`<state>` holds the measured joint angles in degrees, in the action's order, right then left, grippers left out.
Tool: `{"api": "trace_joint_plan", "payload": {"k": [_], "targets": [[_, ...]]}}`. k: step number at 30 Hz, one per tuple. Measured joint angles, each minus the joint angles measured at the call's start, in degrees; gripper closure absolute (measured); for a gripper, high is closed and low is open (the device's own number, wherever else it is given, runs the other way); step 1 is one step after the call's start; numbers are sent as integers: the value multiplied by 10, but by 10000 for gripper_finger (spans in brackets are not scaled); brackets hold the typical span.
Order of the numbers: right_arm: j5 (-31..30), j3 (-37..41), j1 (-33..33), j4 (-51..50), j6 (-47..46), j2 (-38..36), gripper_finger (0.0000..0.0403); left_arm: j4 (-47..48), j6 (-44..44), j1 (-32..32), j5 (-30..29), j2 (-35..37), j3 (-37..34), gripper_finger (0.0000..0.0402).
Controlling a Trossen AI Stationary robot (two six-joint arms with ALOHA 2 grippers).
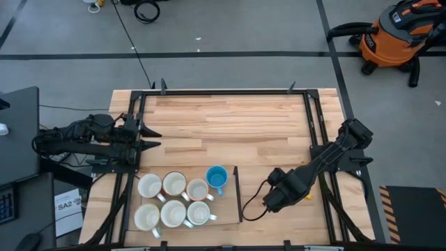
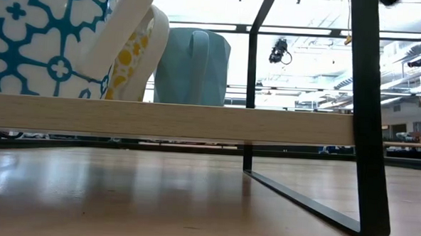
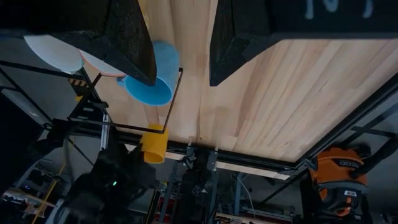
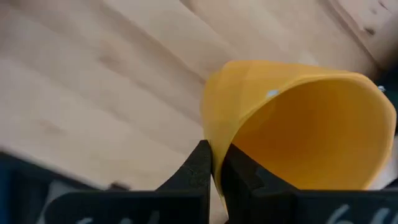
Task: Place coffee mugs
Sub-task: Put the yellow mug on the shelf
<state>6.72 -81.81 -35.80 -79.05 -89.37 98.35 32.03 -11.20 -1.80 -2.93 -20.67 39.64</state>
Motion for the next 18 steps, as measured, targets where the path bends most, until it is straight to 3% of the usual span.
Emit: {"api": "trace_joint_plan", "payload": {"k": [12,18], "targets": [[80,-237,32,-99,9,0,378,0,0,0,0,0,0,246],[34,-312,49,-40,-4,-1,377,0,0,0,0,0,0,246]]}}
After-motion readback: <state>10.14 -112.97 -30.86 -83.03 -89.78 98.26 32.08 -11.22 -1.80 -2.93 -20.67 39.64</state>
